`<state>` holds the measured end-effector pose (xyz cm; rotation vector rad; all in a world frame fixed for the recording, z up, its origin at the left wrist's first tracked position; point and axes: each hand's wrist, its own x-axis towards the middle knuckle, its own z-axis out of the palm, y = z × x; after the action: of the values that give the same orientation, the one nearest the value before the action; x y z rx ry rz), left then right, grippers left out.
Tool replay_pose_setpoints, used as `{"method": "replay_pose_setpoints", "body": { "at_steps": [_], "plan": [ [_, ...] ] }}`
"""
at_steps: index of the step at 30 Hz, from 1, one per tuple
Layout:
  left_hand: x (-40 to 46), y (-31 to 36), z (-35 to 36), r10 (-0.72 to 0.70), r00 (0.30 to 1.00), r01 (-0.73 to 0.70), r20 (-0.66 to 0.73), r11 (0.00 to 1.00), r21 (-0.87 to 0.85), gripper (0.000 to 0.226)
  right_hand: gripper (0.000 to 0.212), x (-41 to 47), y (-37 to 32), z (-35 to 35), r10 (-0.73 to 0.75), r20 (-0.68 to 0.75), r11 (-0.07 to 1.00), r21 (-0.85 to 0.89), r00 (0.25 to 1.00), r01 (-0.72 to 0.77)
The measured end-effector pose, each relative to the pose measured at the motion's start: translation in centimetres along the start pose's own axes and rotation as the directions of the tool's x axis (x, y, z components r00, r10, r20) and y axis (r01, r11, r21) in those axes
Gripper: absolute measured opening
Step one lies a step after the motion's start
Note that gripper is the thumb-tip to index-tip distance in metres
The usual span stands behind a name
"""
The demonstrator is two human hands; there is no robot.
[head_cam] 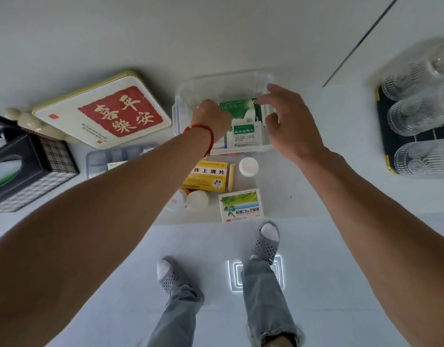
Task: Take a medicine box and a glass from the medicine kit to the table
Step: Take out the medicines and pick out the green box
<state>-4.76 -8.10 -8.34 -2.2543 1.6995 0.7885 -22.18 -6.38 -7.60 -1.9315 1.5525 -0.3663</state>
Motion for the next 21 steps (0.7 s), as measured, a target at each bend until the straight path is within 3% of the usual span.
{"method": "replay_pose_setpoints", "body": {
  "at_steps": [1,3,5,8,11,13,16,18,21],
  "plan": [
    [1.0,0.3,0.3,0.017,1.0,-0.017,0.014,0.999,0.027,0.021,0.042,0.5,0.4,0.1,-0.016,0.028,0.999,-0.028,0.999,0.017],
    [2.6,0.8,0.9,-0.062,0.997,0.07,0.048,0.981,-0.179,0.022,0.039,0.7,1.2,0.3,-0.066,0.013,0.995,-0.072,0.998,0.067],
    [2.8,2.0,1.0,-0.161,0.978,0.205,0.134,0.866,-0.455,0.018,0.034,0.4,1.7,0.3,-0.107,-0.014,0.991,-0.079,0.994,0.105],
    [3.3,2.8,1.3,-0.231,0.952,0.307,0.203,0.726,-0.616,0.039,0.031,0.2,2.0,0.3,-0.127,0.004,0.989,-0.075,0.992,0.127],
    [3.6,3.0,1.2,-0.284,0.928,0.372,0.24,0.71,-0.598,0.047,0.032,0.4,2.2,0.2,-0.131,0.035,0.987,-0.091,0.991,0.134],
    [4.0,3.2,1.0,-0.23,0.943,0.327,0.239,0.764,-0.556,0.046,0.032,0.6,2.4,0.1,-0.129,0.032,0.987,-0.097,0.991,0.132],
    [4.3,2.9,1.0,-0.19,0.974,0.223,0.12,0.872,-0.436,0.039,0.032,0.6,2.9,0.4,-0.144,0.018,0.984,-0.101,0.989,0.145],
    [3.6,2.4,0.8,-0.147,0.988,0.15,0.039,0.896,-0.417,0.039,0.034,0.6,3.1,0.5,-0.143,0.016,0.985,-0.096,0.99,0.144],
    [3.9,0.9,1.8,-0.074,0.996,0.088,0.052,0.92,-0.381,0.029,0.037,0.5,3.1,0.8,-0.134,0.007,0.987,-0.085,0.991,0.134]
  ]
}}
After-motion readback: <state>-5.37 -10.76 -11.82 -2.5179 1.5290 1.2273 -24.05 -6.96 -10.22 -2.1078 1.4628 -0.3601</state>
